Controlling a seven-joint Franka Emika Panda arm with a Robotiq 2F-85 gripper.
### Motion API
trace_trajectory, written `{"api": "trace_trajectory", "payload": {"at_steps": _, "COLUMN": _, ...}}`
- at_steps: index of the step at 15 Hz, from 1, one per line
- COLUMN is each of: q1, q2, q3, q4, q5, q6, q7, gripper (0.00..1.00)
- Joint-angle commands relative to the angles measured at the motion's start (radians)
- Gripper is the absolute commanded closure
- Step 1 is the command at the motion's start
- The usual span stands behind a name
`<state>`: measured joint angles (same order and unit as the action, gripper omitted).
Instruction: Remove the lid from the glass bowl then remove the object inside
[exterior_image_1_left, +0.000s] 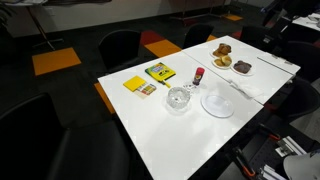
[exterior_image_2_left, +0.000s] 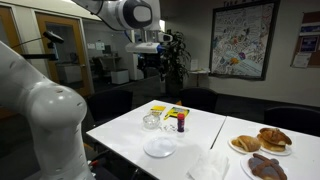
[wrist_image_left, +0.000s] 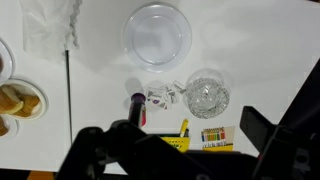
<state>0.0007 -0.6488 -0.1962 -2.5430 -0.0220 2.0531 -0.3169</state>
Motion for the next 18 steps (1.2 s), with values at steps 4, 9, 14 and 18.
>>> {"api": "trace_trajectory", "payload": {"at_steps": 4, "q1": 0.116, "q2": 0.204, "q3": -0.135, "q4": 0.015, "q5": 0.184, "q6": 0.183, "q7": -0.358, "gripper": 0.00}}
{"api": "trace_trajectory", "payload": {"at_steps": 9, "q1": 0.157, "q2": 0.366, "q3": -0.097, "q4": 0.073, "q5": 0.308, "q6": 0.164, "q7": -0.548, "gripper": 0.00}}
{"api": "trace_trajectory", "payload": {"at_steps": 14, "q1": 0.118, "q2": 0.353, "q3": -0.055, "q4": 0.050, "q5": 0.303, "q6": 0.181, "q7": -0.526, "gripper": 0.00}}
{"api": "trace_trajectory", "payload": {"at_steps": 18, "q1": 0.135, "q2": 0.415, "q3": -0.057, "q4": 0.052, "q5": 0.379, "q6": 0.270, "q7": -0.599, "gripper": 0.00}}
